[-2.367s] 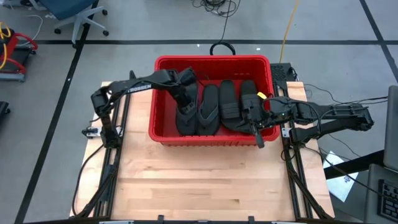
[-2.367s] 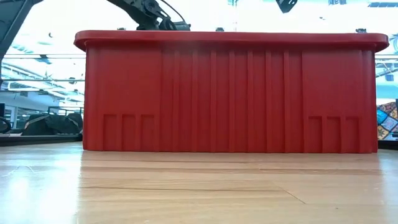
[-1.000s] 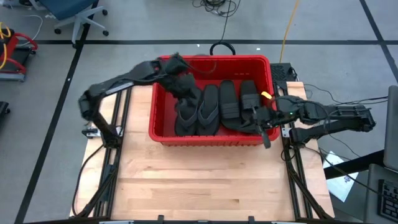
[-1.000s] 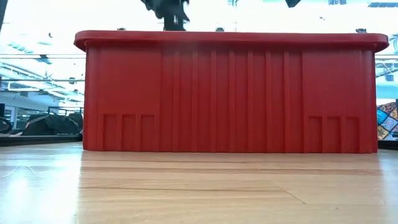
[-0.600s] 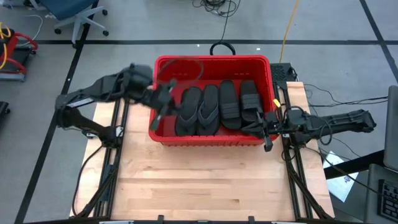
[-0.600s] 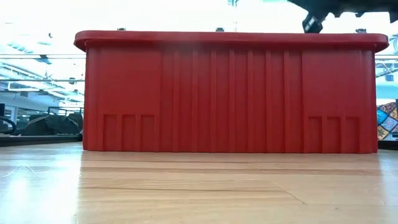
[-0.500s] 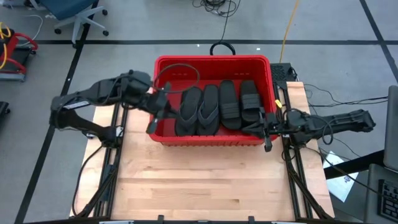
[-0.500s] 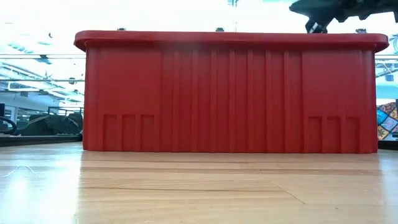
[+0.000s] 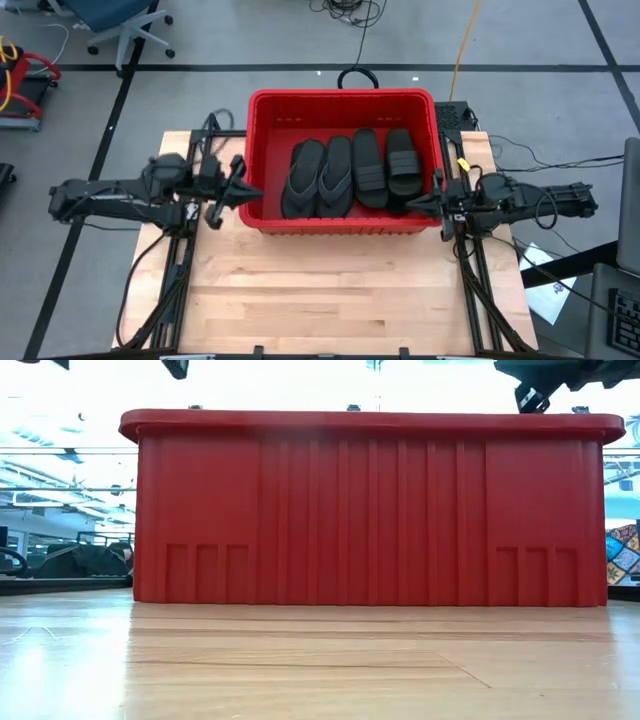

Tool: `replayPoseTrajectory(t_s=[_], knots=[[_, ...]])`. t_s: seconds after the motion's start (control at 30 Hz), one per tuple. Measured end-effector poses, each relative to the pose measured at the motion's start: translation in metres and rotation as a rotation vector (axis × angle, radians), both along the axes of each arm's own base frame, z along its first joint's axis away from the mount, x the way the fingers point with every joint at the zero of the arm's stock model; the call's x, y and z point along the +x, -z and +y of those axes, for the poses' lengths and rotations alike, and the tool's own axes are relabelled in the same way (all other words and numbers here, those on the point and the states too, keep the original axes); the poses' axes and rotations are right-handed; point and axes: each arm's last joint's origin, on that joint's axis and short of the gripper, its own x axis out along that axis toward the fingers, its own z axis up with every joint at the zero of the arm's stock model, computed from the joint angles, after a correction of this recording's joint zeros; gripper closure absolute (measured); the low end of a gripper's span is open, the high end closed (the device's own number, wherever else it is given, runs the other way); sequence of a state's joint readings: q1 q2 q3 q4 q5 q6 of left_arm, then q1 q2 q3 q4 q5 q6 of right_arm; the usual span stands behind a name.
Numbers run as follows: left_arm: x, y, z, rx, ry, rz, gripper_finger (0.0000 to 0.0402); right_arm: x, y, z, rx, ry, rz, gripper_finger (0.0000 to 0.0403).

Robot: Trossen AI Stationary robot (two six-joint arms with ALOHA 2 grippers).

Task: Pick and place slides into bin
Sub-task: Return to Home Position

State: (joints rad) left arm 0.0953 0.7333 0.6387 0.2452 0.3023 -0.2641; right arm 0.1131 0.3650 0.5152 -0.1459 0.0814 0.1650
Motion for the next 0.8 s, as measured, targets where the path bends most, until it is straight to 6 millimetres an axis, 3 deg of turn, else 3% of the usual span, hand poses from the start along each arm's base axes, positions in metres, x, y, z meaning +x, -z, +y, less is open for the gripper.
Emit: replayPoseTrajectory(t_s=[0.17, 0.57, 0.8], knots=[[-0.009, 0.041, -0.004, -0.042, -0.090, 0.081, 0.0400, -0.005, 0.001, -0.001, 0.045, 0.001, 0.014, 0.0403], [-0.048, 0.051, -0.003, 0.079, -0.280, 0.213, 0.0401, -0.010, 0.005, -0.001, 0.080, 0.005, 0.047, 0.0403], [-0.059, 0.047, -0.003, 0.093, -0.293, 0.178, 0.0401, -0.018, 0.003, -0.003, 0.083, 0.039, 0.019, 0.0403]])
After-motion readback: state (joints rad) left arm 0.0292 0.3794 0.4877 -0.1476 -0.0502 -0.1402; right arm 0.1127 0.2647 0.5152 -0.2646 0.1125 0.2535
